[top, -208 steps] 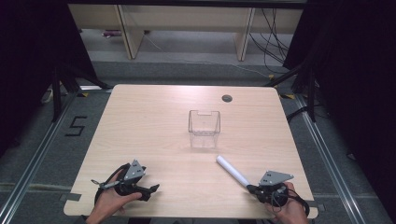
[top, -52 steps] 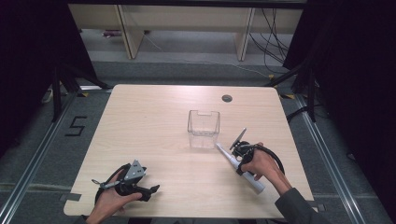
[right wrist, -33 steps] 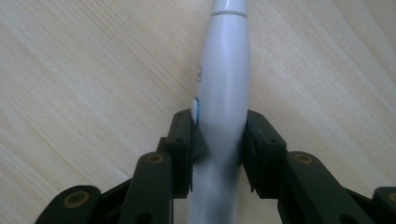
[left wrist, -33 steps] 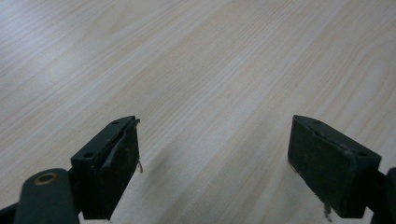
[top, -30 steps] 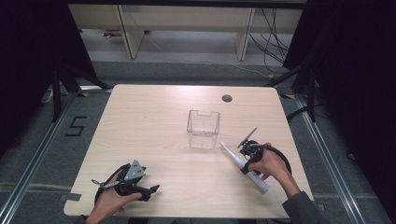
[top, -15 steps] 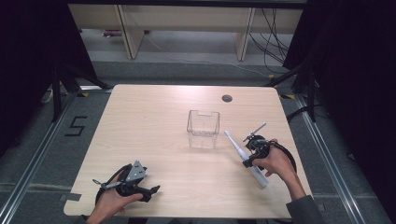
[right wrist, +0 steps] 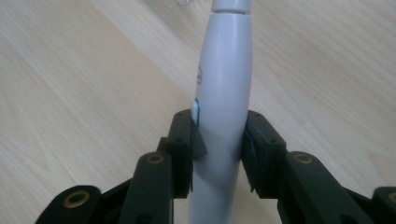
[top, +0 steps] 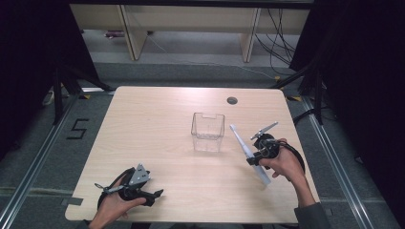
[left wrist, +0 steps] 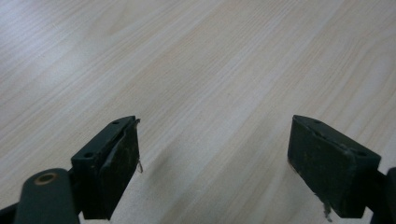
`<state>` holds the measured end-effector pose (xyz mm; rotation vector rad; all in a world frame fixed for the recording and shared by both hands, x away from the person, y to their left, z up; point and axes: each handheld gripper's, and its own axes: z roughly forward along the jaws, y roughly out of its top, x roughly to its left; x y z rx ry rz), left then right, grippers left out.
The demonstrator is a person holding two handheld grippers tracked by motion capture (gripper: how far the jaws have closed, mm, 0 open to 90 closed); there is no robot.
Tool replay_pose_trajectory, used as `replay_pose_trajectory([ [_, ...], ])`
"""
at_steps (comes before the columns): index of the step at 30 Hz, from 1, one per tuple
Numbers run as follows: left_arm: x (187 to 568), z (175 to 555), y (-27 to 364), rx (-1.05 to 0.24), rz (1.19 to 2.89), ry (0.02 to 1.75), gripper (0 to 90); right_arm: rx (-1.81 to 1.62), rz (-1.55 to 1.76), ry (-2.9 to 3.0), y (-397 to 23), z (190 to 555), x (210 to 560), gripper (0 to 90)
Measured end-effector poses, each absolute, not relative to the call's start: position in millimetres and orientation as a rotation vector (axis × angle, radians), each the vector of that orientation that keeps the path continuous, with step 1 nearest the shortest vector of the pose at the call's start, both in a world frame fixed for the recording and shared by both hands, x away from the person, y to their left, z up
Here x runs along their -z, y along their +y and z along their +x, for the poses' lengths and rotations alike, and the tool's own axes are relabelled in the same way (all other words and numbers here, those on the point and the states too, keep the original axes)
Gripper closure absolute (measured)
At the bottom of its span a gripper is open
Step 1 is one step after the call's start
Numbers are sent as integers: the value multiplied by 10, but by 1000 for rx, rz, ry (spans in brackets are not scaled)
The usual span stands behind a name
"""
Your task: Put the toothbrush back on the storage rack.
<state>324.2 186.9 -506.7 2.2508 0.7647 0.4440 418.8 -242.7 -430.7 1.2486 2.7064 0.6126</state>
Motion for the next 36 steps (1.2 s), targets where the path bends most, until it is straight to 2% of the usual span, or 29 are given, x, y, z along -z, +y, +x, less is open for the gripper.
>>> replay_pose_trajectory([
  [36, 5058, 3228, 1868, -444, 2234, 774, 162, -1006, 1175, 2349, -2657, 4274, 4073, 666],
])
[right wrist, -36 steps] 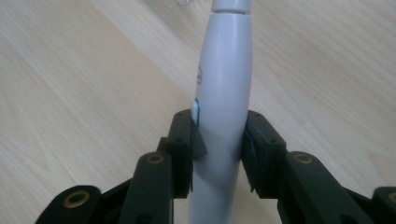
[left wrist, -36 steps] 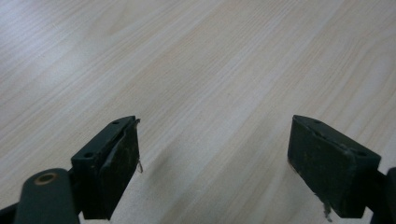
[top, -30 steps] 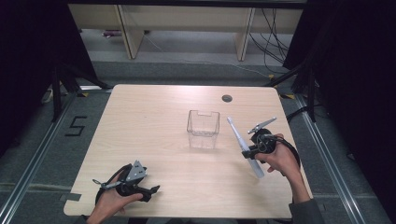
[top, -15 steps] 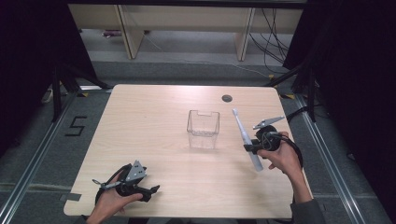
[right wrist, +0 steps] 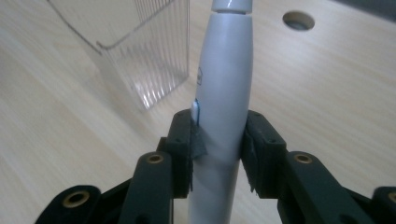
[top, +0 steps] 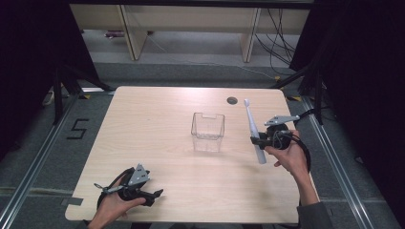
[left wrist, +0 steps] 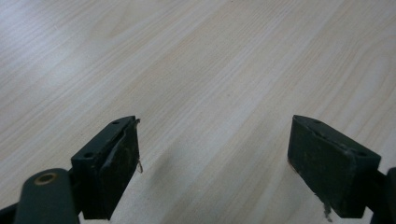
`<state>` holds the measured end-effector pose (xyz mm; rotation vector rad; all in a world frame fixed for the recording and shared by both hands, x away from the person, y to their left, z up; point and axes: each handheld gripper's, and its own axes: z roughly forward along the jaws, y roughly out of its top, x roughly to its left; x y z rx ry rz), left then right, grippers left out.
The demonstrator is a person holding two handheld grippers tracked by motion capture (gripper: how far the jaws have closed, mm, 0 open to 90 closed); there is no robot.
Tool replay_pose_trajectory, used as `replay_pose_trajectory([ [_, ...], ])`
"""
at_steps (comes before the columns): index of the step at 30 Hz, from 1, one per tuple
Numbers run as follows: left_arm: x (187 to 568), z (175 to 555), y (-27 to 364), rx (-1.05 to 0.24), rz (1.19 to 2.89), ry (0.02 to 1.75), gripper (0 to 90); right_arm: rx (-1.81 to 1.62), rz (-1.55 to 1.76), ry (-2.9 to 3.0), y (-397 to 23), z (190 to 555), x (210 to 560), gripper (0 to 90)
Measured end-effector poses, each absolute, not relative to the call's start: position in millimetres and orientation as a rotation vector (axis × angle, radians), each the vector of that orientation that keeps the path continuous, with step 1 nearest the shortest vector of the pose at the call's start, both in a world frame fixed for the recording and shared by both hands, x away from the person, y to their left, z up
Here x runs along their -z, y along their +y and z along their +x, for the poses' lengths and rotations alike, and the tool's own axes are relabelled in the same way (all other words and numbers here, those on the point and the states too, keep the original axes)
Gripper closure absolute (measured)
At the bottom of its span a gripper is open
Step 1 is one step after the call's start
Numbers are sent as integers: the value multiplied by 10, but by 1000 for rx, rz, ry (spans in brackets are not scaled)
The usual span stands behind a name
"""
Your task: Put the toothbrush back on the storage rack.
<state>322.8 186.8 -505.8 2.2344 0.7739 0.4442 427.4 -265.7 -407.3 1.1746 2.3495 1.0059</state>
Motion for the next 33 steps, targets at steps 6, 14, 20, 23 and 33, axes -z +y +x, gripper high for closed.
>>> replay_pose_trajectory([
  [6, 5055, 3223, 1867, -437, 2232, 778, 162, -1092, 1177, 2275, -2608, 4291, 4025, 666],
  [14, 5049, 3233, 1873, -450, 2248, 768, 162, -1127, 1116, 2235, -2607, 4337, 4007, 666],
  [20, 5055, 3224, 1866, -431, 2231, 779, 162, -1166, 1099, 2217, -2578, 4377, 4025, 666],
  [23, 5052, 3228, 1868, -449, 2241, 777, 162, -1173, 1091, 2208, -2553, 4375, 4009, 666],
  [33, 5049, 3233, 1871, -451, 2247, 765, 161, -1202, 1063, 2198, -2433, 4418, 3953, 666],
])
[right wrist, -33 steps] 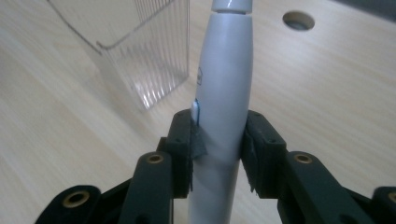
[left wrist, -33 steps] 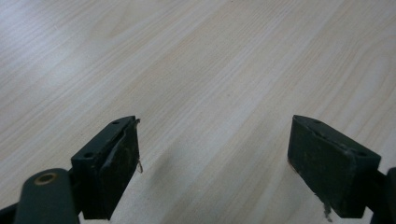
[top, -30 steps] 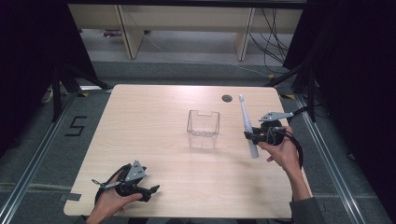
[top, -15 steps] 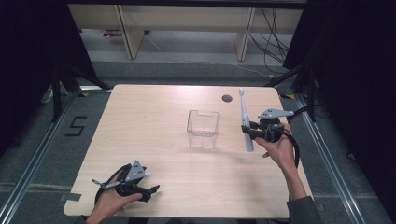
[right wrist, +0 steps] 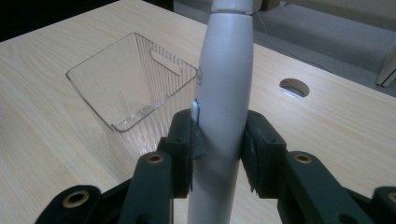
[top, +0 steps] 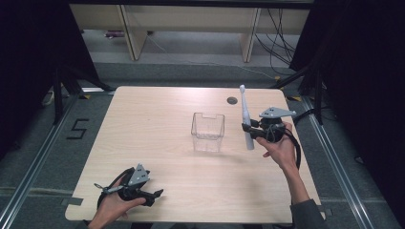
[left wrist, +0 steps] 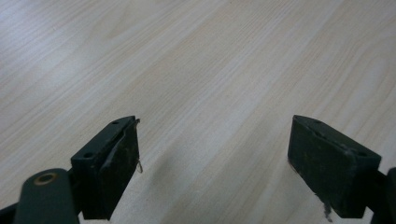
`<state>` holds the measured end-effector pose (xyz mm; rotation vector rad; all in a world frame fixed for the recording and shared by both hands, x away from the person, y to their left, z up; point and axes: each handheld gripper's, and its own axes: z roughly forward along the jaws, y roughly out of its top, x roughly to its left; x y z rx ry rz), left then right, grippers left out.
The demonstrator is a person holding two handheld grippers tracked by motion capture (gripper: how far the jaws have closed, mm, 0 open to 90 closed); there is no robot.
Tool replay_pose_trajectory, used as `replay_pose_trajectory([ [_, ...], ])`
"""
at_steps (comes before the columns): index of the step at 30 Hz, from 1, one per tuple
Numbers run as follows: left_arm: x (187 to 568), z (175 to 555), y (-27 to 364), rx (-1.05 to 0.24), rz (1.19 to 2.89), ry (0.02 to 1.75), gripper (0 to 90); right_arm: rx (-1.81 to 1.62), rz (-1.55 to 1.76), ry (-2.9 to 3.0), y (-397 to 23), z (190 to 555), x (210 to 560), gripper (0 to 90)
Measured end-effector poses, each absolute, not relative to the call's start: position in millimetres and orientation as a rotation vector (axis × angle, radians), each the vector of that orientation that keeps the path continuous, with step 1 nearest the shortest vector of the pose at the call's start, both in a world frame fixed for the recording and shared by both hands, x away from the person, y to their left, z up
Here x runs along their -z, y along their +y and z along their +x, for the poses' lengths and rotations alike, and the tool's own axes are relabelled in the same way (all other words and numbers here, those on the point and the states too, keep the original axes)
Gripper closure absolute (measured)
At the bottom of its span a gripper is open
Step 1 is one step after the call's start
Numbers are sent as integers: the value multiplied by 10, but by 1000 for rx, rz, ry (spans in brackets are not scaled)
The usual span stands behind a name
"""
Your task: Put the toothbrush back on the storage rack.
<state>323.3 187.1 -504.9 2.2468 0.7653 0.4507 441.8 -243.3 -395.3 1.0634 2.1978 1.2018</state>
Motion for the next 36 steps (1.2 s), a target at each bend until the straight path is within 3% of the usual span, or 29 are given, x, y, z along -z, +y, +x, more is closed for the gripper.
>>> replay_pose_trajectory([
  [36, 5051, 3234, 1874, -448, 2253, 760, 161, -1261, 972, 2197, -2117, 4613, 3816, 666],
])
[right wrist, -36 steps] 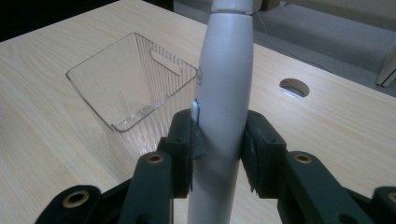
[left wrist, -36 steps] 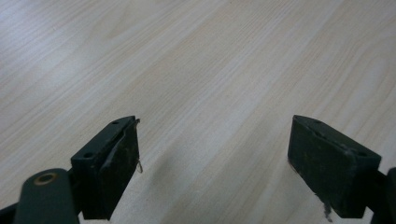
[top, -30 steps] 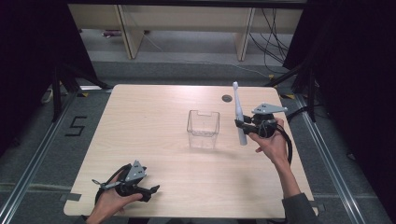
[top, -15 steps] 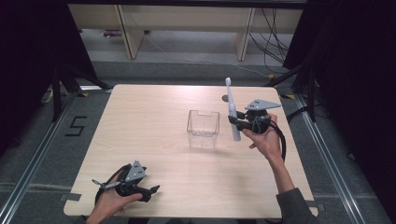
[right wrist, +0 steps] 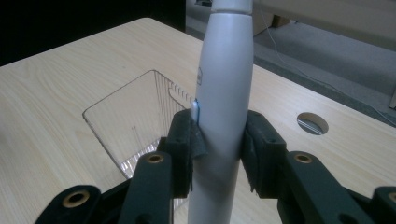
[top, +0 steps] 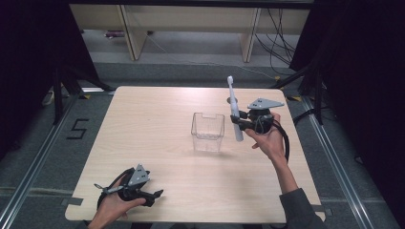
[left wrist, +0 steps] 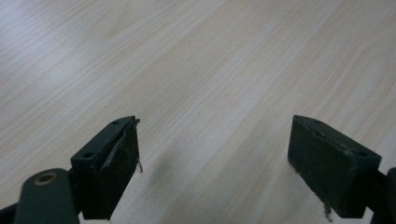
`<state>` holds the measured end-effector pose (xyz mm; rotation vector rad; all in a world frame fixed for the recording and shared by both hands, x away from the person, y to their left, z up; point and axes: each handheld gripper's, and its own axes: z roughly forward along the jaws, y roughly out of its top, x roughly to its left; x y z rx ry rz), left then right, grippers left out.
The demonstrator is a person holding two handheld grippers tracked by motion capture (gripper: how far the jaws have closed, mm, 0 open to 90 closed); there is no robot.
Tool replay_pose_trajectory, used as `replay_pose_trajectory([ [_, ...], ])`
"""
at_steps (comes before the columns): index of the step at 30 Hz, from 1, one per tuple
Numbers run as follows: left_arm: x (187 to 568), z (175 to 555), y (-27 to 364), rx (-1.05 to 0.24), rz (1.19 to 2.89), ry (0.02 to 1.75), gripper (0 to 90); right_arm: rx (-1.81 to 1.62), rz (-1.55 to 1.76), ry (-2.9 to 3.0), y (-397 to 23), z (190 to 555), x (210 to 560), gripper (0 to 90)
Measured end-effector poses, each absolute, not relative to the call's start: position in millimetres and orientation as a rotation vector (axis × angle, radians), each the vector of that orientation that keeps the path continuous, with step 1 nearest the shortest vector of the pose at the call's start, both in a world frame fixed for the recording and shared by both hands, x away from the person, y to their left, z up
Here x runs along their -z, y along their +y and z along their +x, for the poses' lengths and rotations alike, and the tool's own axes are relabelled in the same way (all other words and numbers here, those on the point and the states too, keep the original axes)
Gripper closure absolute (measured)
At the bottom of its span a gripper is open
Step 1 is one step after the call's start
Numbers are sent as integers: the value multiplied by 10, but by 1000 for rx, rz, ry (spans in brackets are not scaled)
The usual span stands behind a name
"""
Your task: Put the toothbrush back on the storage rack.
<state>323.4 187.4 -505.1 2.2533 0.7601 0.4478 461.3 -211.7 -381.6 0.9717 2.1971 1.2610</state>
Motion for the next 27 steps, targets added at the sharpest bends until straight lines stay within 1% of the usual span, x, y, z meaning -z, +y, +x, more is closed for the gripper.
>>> replay_pose_trajectory([
  [18, 5056, 3223, 1871, -441, 2233, 772, 161, -1291, 965, 2184, -2054, 4652, 3710, 666],
  [27, 5051, 3231, 1882, -437, 2256, 758, 161, -1329, 930, 2152, -2044, 4682, 3642, 666],
])
